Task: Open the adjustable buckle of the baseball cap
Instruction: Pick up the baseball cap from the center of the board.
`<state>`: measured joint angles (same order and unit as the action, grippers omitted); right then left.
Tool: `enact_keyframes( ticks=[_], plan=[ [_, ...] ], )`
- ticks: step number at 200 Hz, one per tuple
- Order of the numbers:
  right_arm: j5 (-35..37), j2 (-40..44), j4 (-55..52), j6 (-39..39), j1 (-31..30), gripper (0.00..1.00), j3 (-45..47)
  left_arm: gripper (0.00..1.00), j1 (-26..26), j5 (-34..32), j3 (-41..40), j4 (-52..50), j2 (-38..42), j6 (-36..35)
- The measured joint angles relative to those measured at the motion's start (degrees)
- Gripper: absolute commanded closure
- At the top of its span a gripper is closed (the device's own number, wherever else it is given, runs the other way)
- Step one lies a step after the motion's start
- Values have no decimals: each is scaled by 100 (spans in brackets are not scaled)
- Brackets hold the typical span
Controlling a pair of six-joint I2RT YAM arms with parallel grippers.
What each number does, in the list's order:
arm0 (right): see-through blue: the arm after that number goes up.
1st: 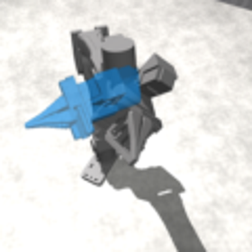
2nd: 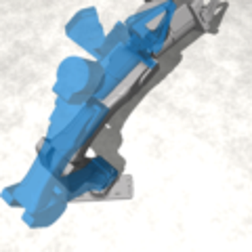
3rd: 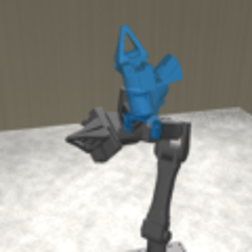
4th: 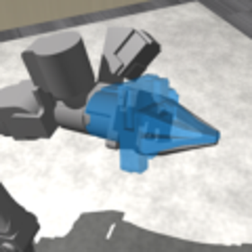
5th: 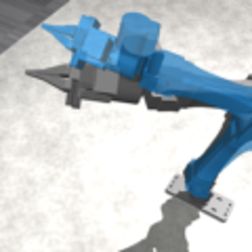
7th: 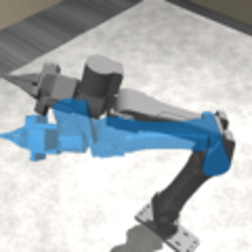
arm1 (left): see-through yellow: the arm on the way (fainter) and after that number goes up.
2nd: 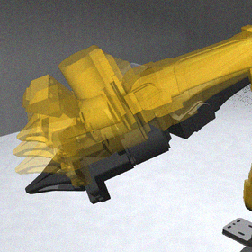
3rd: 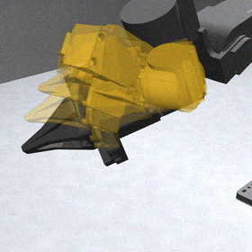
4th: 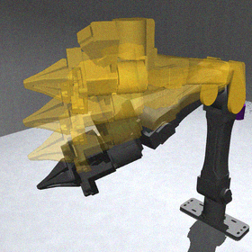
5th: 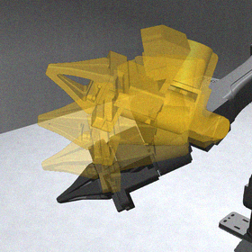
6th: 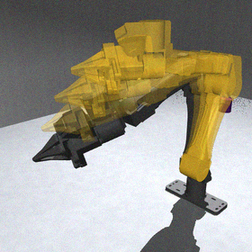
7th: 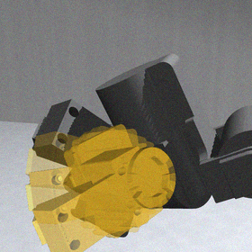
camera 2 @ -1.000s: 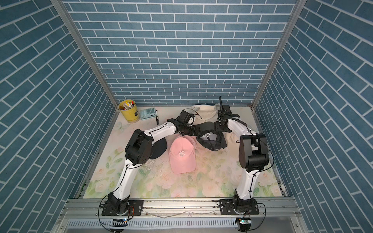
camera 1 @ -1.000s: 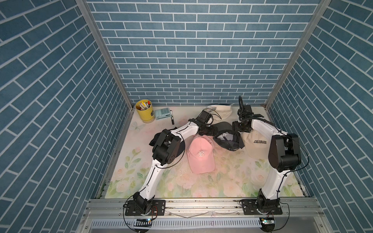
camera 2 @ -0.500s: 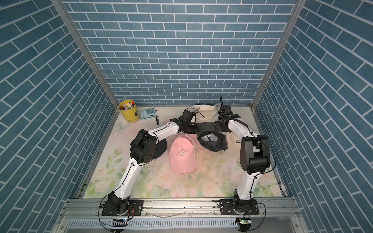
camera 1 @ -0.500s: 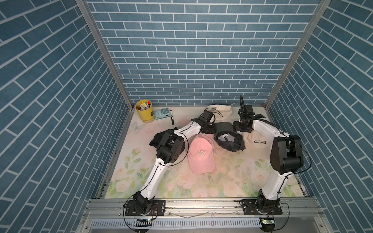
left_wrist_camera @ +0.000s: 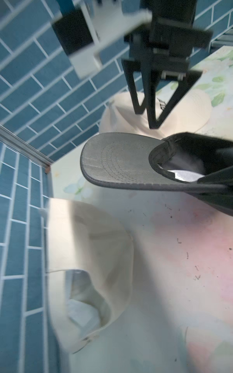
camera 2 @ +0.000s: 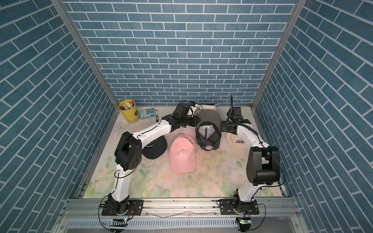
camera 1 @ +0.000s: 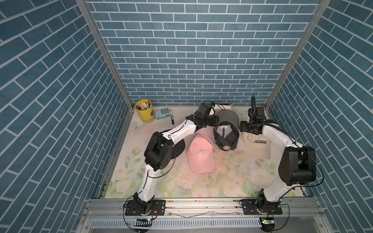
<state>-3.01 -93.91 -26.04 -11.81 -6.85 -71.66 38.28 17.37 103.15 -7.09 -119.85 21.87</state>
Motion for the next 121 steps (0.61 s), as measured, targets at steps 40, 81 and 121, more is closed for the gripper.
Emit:
enact_keyframes(
  ticks=[40,81,121],
  plan=[
    [-273,321,393,-345,0,31,184,100,-2,-205,-234,704,811,-46],
    [-551,730,1217,-852,-44,31,678,100,9,-396,-616,1478,1276,125],
    [-505,1156,2048,-1325,-153,33,942,100,13,-599,-1097,2124,1523,444]
  ],
)
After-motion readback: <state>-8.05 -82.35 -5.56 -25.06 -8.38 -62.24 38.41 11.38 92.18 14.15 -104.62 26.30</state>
